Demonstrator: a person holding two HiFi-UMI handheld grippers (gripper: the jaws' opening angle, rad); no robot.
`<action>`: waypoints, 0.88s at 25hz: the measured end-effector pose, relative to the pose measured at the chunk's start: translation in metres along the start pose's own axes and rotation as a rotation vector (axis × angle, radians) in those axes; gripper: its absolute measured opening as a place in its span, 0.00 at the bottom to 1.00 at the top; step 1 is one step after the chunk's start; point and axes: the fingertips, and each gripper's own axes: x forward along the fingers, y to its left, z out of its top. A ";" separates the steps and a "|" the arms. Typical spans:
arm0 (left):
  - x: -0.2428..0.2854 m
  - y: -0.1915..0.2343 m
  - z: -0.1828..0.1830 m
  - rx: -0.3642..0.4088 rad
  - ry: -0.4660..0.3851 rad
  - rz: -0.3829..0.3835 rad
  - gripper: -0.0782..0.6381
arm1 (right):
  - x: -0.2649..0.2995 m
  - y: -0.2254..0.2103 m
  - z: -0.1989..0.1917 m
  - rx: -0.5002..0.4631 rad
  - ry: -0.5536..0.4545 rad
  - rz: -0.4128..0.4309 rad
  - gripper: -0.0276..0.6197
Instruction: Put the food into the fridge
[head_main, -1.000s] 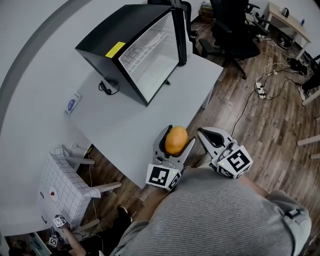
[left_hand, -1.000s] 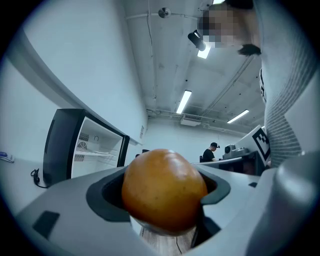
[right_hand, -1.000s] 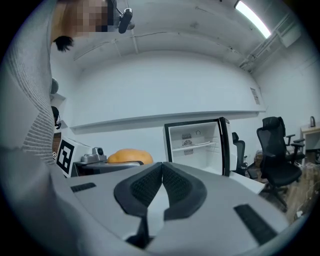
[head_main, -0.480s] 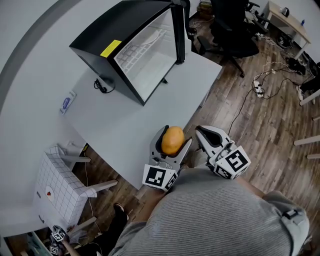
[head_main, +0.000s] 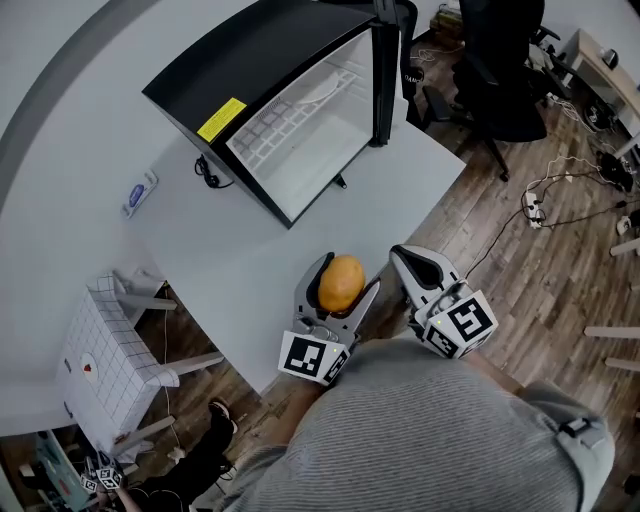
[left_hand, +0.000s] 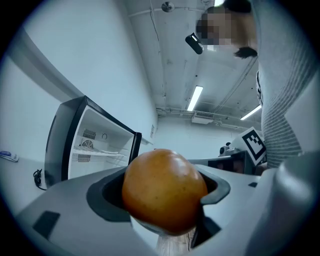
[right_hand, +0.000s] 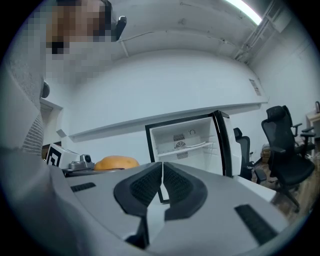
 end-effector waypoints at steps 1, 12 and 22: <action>0.012 0.003 0.000 -0.005 -0.001 0.012 0.62 | 0.007 -0.010 0.004 -0.001 0.003 0.016 0.06; 0.128 0.017 0.033 0.003 -0.085 0.124 0.62 | 0.059 -0.112 0.040 -0.020 0.060 0.157 0.06; 0.186 0.018 0.041 0.011 -0.101 0.198 0.62 | 0.083 -0.167 0.057 0.001 0.055 0.250 0.06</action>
